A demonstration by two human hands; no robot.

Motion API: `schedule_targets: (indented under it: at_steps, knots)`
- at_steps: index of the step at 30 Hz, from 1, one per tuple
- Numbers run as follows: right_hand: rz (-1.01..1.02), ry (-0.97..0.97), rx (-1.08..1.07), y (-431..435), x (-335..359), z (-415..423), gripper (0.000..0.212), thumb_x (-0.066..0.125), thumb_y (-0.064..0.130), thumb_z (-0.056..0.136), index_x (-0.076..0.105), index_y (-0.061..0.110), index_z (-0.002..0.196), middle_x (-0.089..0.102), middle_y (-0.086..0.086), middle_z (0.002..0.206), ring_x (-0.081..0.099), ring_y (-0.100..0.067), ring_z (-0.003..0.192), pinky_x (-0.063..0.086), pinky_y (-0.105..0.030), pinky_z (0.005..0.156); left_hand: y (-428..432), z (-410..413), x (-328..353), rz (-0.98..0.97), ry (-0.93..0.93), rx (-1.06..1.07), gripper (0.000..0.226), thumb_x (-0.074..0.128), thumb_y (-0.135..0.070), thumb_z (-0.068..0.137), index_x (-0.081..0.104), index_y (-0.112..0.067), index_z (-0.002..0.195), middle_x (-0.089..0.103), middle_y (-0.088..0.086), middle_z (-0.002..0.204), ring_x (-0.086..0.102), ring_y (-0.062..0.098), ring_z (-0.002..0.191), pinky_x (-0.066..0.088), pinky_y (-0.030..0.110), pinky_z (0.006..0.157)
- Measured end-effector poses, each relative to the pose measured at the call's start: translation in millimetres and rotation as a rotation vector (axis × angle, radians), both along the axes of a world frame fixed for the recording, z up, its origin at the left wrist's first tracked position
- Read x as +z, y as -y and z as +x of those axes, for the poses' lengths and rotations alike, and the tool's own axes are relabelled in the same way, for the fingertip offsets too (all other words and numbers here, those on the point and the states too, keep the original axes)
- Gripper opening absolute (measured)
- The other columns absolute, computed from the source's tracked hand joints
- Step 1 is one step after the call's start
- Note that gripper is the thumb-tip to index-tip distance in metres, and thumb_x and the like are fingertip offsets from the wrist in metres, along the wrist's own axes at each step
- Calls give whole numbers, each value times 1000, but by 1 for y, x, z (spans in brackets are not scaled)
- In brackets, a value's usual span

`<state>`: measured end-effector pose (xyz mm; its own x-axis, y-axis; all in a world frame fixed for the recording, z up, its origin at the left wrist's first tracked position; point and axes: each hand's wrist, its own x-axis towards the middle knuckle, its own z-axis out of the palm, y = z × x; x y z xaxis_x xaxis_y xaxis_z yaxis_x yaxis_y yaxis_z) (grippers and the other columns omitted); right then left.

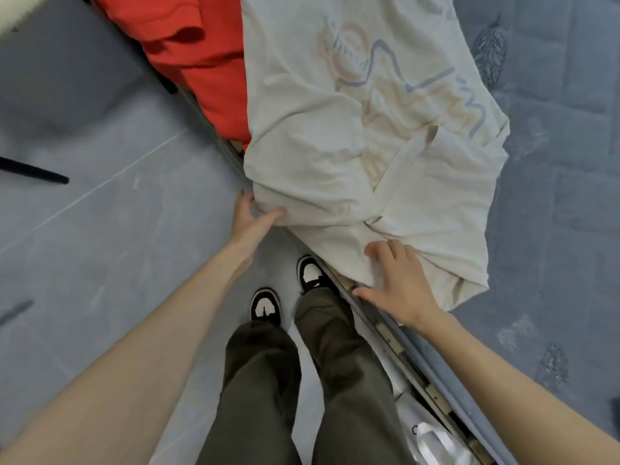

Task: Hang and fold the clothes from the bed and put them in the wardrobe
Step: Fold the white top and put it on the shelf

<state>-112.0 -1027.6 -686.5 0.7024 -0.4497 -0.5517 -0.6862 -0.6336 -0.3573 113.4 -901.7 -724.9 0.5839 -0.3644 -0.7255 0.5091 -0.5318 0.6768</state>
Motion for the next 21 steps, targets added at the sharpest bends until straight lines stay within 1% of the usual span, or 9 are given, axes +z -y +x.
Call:
schedule_targets:
  at_steps: [1, 3, 5, 7, 9, 12, 14, 17, 21]
  knots:
    - [-65, -28, 84, -6, -3, -4, 72, 83, 39, 63, 50, 18, 123, 46, -4, 114, 42, -24, 101, 38, -36, 84, 0, 2, -2, -24, -14, -17, 66, 71, -20, 84, 38, -17, 141, 43, -2, 142, 46, 10, 125, 43, 18, 97]
    - [-153, -35, 116, -15, -6, -12, 74, 81, 25, 62, 49, 16, 128, 45, -10, 115, 43, -29, 99, 41, -39, 80, -3, 2, -2, -47, -29, -14, 50, 69, -20, 86, 48, -14, 130, 60, -4, 117, 59, 2, 97, 46, 6, 72]
    - [-217, -10, 77, -21, -8, -18, 63, 74, 14, 66, 51, 10, 125, 47, -14, 113, 46, -32, 94, 43, -40, 76, -10, 2, 0, -53, -12, 2, 37, 66, -21, 88, 54, -15, 123, 64, -6, 105, 59, -2, 86, 45, 5, 65]
    - [-258, 13, 52, -23, -6, -20, 47, 61, 15, 73, 54, 5, 119, 50, -16, 109, 48, -35, 87, 44, -43, 70, -18, 0, 4, -44, 32, 16, 28, 65, -23, 90, 56, -18, 116, 64, -9, 99, 61, 2, 86, 48, 9, 69]
    - [-294, -11, 45, -25, -1, -23, 41, 46, 19, 75, 57, 2, 111, 53, -19, 104, 48, -35, 79, 43, -42, 63, -27, -3, 12, -17, 74, 26, 22, 63, -26, 90, 53, -20, 109, 62, -10, 97, 61, 11, 92, 53, 24, 83]
    - [-281, -149, 3, -27, 5, -30, 38, 51, 4, 77, 53, 1, 115, 51, -21, 113, 45, -34, 85, 40, -45, 70, -41, -6, 26, -13, 111, 20, 21, 67, -30, 87, 50, -24, 97, 59, -6, 95, 59, 15, 91, 52, 46, 89]
    - [-228, -153, -44, -25, 7, -35, 36, 52, -2, 81, 51, 3, 117, 50, -16, 116, 43, -32, 92, 38, -41, 75, -48, -8, 34, -49, 88, 21, 18, 70, -28, 86, 56, -24, 97, 64, -5, 97, 62, 16, 91, 54, 47, 88]
    - [-182, -101, -196, -19, 15, -31, 38, 45, -12, 79, 54, 6, 111, 57, -12, 109, 48, -30, 94, 37, -39, 69, -52, -12, 43, -62, 12, 77, 9, 69, -24, 87, 64, -22, 95, 68, -2, 96, 65, 16, 91, 54, 47, 89]
    - [-235, 57, -369, -20, 32, -30, 37, 42, -7, 82, 44, 11, 115, 54, -3, 74, 42, -20, 57, 22, -29, 47, -59, -17, 53, -13, 54, 139, 14, 67, -21, 89, 62, -18, 101, 65, -3, 94, 63, 17, 91, 56, 46, 86]
